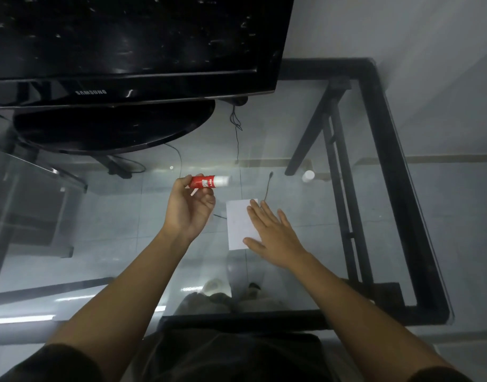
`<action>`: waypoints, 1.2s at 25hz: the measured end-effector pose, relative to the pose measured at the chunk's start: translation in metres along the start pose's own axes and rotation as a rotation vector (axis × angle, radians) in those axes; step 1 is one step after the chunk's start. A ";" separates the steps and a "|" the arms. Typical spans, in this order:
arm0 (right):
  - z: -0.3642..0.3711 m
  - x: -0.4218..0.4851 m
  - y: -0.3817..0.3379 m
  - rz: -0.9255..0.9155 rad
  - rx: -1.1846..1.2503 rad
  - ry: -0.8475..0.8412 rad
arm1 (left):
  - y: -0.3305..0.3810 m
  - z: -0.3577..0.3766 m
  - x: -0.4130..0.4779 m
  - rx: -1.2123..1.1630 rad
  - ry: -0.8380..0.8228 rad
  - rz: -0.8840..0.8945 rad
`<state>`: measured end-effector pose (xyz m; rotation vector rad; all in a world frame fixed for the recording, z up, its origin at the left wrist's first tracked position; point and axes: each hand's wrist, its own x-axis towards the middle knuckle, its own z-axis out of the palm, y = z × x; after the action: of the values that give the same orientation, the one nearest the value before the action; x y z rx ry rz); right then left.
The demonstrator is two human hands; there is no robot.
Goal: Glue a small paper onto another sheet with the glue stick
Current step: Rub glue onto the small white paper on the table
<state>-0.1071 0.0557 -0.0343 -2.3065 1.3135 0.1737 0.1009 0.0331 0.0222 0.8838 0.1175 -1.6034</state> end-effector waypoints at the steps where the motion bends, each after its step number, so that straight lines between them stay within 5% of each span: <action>1: 0.000 0.000 -0.001 0.008 0.019 0.003 | -0.002 -0.002 -0.001 -0.037 0.026 -0.034; 4: 0.001 0.000 -0.003 0.027 0.050 0.012 | -0.007 -0.006 -0.003 0.136 0.078 -0.015; 7: 0.002 0.000 -0.004 0.043 0.088 0.039 | -0.007 -0.015 -0.012 0.905 0.011 0.186; 9: 0.003 0.000 -0.004 0.049 0.108 0.049 | -0.007 -0.029 -0.020 1.470 -0.180 0.378; 11: 0.003 0.000 -0.004 0.058 0.119 0.057 | -0.008 -0.036 -0.026 1.718 -0.400 0.506; 18: 0.002 0.001 -0.005 0.082 0.103 0.060 | -0.005 -0.032 -0.015 1.893 -0.644 0.409; 30: 0.000 0.002 -0.007 0.092 0.156 0.112 | 0.020 0.006 0.026 1.876 -0.476 0.478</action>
<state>-0.0997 0.0568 -0.0324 -2.1534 1.4369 -0.0283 0.1168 0.0039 0.0196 1.5822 -2.0364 -1.0498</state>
